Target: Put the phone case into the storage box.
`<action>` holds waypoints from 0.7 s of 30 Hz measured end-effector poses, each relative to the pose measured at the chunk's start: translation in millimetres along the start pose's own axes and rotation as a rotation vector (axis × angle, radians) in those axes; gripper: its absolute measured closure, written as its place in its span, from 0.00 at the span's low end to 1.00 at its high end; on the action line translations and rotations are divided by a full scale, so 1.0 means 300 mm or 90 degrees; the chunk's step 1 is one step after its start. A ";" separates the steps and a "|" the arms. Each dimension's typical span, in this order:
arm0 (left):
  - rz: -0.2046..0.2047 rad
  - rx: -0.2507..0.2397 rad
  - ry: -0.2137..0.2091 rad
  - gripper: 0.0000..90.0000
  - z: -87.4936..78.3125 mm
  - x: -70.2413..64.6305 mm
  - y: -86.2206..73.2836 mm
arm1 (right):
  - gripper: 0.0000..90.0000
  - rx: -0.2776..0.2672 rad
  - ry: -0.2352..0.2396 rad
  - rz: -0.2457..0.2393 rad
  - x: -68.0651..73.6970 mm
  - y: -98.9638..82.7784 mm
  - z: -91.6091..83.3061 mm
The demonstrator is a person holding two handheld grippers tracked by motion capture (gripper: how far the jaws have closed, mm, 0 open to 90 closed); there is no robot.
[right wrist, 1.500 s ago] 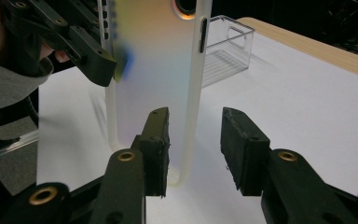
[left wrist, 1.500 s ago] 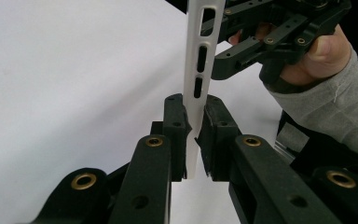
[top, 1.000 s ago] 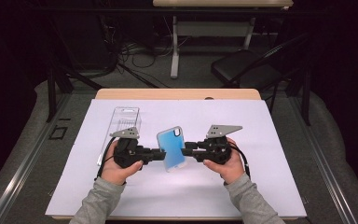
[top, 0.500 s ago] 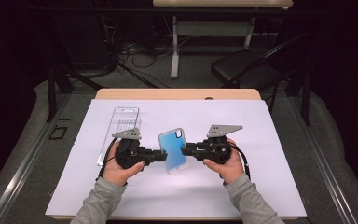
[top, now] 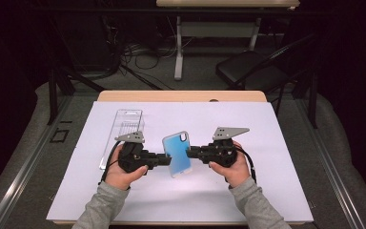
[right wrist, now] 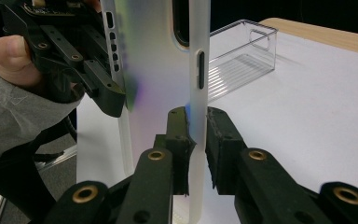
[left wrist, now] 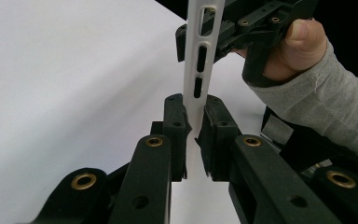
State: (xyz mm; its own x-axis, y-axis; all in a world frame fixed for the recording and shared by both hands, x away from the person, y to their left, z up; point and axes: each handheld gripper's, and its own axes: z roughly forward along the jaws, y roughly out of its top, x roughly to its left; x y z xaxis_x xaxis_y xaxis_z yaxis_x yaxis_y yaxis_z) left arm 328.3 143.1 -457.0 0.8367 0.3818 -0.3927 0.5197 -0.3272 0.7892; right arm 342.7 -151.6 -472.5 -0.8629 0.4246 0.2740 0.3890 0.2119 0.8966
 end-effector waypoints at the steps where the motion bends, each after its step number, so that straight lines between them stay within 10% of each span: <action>1: -0.001 -0.001 0.000 0.91 0.000 0.000 0.000 | 0.90 -0.001 0.000 0.000 0.000 0.000 0.000; 21: -0.004 -0.005 -0.004 0.91 -0.003 0.003 -0.001 | 0.93 -0.014 0.012 -0.011 -0.008 -0.007 -0.004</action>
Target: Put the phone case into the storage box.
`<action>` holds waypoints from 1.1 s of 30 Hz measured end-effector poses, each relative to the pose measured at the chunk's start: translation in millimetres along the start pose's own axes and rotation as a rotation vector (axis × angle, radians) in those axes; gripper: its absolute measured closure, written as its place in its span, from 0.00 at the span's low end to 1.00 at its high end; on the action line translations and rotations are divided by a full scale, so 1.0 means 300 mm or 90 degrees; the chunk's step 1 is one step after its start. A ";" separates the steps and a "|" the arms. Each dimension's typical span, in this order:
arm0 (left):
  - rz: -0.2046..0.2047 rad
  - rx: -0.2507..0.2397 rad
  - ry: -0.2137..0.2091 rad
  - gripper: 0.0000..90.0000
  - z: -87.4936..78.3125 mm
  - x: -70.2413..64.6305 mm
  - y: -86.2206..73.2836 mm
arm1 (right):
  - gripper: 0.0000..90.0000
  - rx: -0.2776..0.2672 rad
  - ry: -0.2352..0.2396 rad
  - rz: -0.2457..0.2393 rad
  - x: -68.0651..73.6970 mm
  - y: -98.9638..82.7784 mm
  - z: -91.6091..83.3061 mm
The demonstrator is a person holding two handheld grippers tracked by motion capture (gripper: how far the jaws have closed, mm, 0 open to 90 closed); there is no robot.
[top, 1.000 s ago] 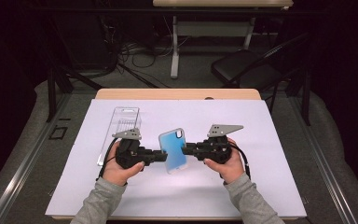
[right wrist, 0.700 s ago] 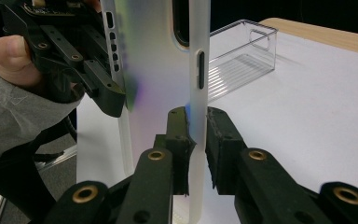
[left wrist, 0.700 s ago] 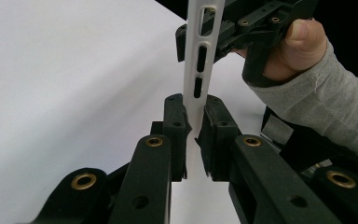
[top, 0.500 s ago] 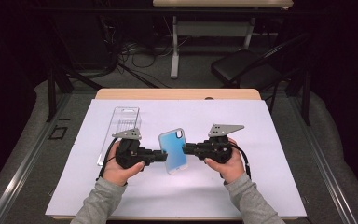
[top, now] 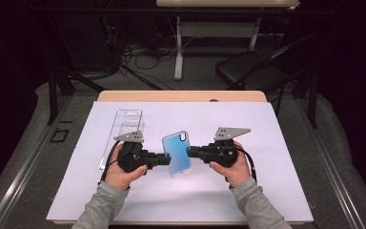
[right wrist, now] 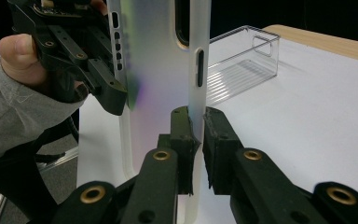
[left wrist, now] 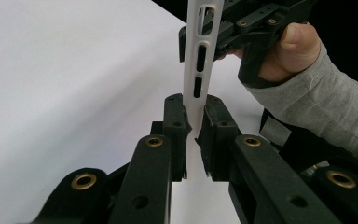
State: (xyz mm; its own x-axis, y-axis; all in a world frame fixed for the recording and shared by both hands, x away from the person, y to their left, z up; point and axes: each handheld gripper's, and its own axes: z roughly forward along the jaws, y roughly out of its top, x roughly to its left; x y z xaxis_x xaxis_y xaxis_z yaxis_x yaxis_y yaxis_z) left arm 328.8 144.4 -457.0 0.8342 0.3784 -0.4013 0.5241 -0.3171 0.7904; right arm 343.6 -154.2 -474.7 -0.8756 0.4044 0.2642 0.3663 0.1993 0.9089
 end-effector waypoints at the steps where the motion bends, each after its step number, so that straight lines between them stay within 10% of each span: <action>1: 0.000 0.000 0.000 0.91 0.000 0.000 0.000 | 0.93 -0.002 0.000 0.000 -0.001 -0.001 0.000; 33: 0.001 -0.008 -0.001 0.90 0.001 0.003 -0.001 | 0.93 -0.014 -0.016 -0.002 0.009 -0.003 -0.003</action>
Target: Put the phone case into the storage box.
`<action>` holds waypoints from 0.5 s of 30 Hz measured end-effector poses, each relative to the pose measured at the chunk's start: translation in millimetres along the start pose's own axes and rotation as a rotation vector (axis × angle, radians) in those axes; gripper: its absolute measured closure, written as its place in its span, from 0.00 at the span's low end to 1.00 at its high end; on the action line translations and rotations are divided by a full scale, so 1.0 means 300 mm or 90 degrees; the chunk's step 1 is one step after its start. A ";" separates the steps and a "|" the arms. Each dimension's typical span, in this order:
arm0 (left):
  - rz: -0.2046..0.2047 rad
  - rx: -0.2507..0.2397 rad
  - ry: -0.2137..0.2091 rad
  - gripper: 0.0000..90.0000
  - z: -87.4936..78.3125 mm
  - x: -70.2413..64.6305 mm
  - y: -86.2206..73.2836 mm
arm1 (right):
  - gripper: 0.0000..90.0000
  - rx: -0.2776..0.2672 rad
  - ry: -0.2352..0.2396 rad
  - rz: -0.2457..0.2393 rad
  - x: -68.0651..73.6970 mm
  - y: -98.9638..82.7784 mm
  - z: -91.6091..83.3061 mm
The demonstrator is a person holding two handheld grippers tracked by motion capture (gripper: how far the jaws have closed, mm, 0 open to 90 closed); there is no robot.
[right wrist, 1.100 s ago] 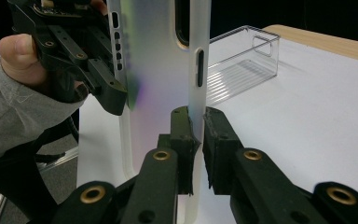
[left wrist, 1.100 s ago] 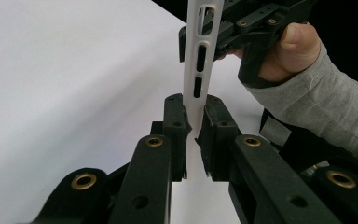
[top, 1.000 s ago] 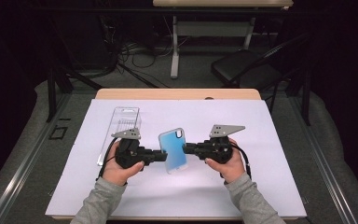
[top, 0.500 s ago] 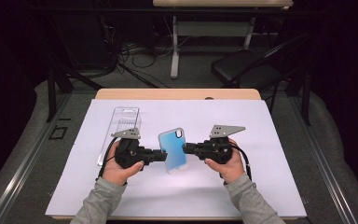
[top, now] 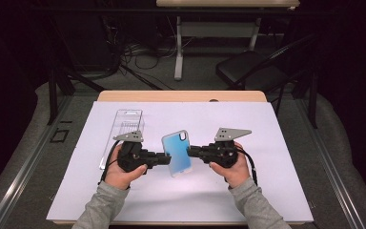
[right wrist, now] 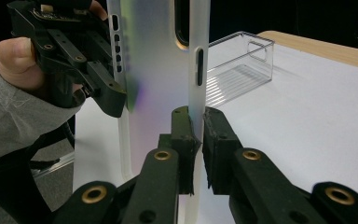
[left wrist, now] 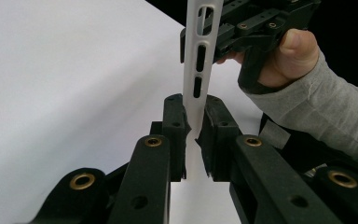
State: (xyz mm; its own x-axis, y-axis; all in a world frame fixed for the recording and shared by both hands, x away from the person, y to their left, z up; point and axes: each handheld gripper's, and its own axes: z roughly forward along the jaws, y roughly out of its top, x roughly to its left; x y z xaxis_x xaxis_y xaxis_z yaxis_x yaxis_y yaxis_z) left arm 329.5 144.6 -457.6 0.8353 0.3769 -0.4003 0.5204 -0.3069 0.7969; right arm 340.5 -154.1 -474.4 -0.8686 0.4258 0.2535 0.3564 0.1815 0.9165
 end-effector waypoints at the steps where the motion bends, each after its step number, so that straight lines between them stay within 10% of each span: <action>1: 0.000 0.000 0.001 0.90 0.001 0.000 0.000 | 0.93 0.001 -0.001 0.000 0.000 0.000 0.000; 15: 0.008 -0.024 0.030 0.73 0.000 0.004 0.000 | 0.93 -0.006 -0.041 0.013 -0.006 -0.013 -0.006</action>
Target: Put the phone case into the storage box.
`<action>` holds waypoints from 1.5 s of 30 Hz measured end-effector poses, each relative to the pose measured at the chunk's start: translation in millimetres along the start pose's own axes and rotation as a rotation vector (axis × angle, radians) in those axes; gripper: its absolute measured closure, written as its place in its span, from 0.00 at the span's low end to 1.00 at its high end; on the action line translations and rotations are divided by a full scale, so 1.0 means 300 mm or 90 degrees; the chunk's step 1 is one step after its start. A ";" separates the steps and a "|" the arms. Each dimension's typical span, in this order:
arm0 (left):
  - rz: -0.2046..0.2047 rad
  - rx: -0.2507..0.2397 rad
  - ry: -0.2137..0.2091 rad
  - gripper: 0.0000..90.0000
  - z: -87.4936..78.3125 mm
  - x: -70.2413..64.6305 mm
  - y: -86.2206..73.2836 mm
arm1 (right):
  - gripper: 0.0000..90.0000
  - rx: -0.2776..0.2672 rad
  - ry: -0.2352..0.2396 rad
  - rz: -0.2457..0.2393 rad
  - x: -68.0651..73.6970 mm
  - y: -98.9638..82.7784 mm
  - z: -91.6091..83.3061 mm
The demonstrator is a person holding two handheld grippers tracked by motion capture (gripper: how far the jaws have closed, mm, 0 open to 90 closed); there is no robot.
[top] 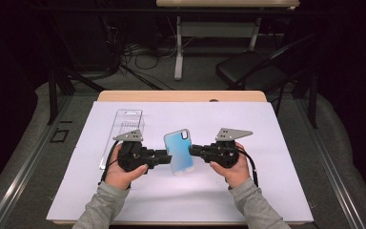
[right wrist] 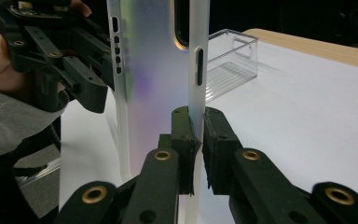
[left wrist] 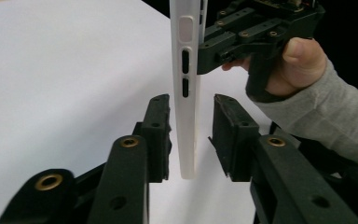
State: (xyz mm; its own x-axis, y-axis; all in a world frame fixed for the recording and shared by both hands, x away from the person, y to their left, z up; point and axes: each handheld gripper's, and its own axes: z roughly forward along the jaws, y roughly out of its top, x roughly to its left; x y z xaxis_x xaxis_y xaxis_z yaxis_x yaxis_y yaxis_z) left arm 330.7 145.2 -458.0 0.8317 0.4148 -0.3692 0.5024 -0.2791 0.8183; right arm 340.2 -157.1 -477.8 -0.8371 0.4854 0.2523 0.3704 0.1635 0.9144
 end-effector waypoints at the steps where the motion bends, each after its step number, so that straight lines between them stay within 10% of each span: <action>1: -0.001 -0.003 0.007 0.72 0.000 0.000 0.000 | 0.93 -0.001 -0.007 0.003 -0.001 -0.001 -0.003; 35: -0.046 -0.077 0.123 0.58 -0.028 0.043 -0.018 | 0.93 -0.062 -0.289 0.036 0.043 -0.050 -0.017; 45: -0.044 -0.088 0.161 0.53 -0.037 0.041 -0.016 | 0.93 -0.052 -0.304 0.043 0.052 -0.066 0.000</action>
State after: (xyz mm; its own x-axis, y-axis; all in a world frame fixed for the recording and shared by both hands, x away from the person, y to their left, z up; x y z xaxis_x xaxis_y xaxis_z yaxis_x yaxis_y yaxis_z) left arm 335.7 161.1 -461.6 0.7024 0.6364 -0.3188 0.5044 -0.1291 0.8538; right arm 319.8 -152.9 -491.8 -0.5268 0.8355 0.1560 0.3687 0.0593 0.9277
